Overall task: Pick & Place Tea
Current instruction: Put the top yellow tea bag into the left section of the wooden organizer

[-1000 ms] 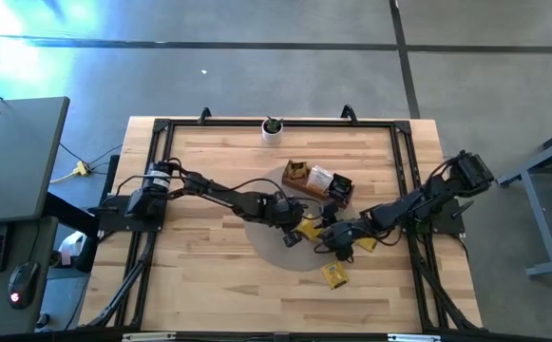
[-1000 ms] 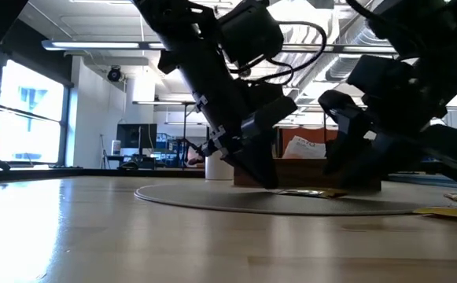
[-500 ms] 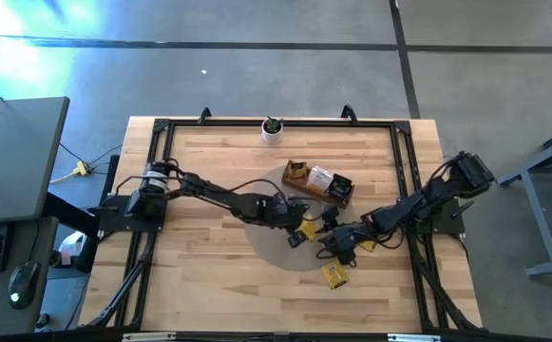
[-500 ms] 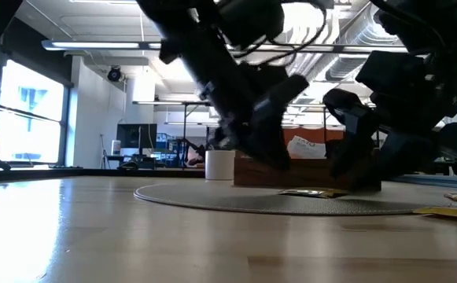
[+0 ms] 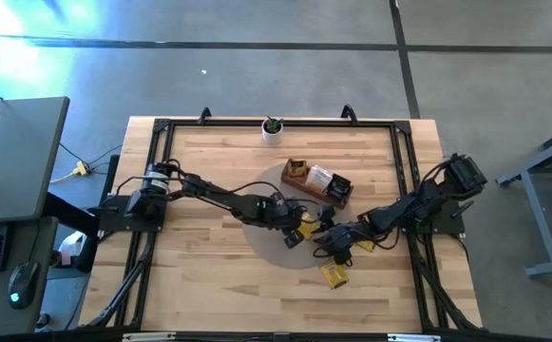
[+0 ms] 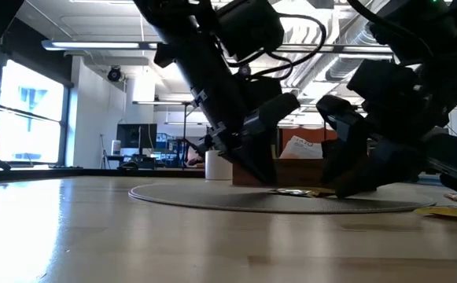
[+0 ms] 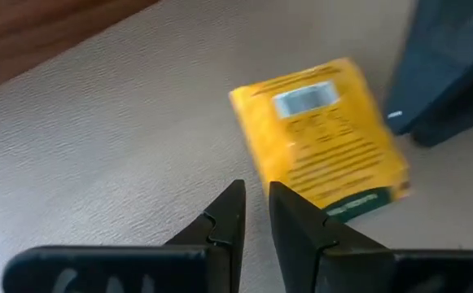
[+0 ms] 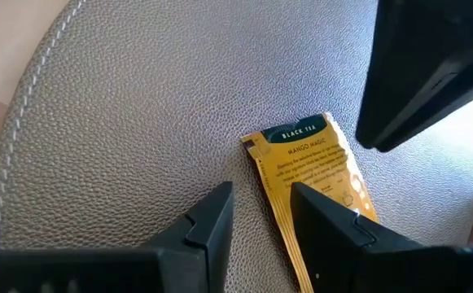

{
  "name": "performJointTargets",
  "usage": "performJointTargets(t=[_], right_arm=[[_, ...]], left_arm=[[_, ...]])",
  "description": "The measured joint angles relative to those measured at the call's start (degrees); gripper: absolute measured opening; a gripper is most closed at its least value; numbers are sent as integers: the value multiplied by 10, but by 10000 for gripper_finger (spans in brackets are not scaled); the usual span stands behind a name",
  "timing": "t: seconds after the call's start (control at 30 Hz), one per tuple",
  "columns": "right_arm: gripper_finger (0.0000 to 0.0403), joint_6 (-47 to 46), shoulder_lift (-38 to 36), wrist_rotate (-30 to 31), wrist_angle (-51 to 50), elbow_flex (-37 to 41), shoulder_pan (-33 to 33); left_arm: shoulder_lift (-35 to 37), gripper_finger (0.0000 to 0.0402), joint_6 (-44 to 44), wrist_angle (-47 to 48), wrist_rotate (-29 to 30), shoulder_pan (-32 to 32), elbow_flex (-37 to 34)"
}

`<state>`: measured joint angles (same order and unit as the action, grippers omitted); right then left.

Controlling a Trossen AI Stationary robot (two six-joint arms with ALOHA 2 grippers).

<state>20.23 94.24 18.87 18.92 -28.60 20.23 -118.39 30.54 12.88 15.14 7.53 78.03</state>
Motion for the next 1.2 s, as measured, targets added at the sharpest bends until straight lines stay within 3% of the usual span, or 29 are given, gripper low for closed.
performJointTargets(t=[0.3,0.43,0.6,1.2], right_arm=[[123,2,0,-5,3,0,0],[123,3,0,-6,7,1,0],[123,4,0,-8,9,2,1],[123,51,2,32,29,2,0]], left_arm=[[0,57,19,31,22,0,0],[-24,57,20,-9,15,0,2],[-25,57,25,-34,-31,-2,1],[-27,57,29,-59,-92,4,1]])
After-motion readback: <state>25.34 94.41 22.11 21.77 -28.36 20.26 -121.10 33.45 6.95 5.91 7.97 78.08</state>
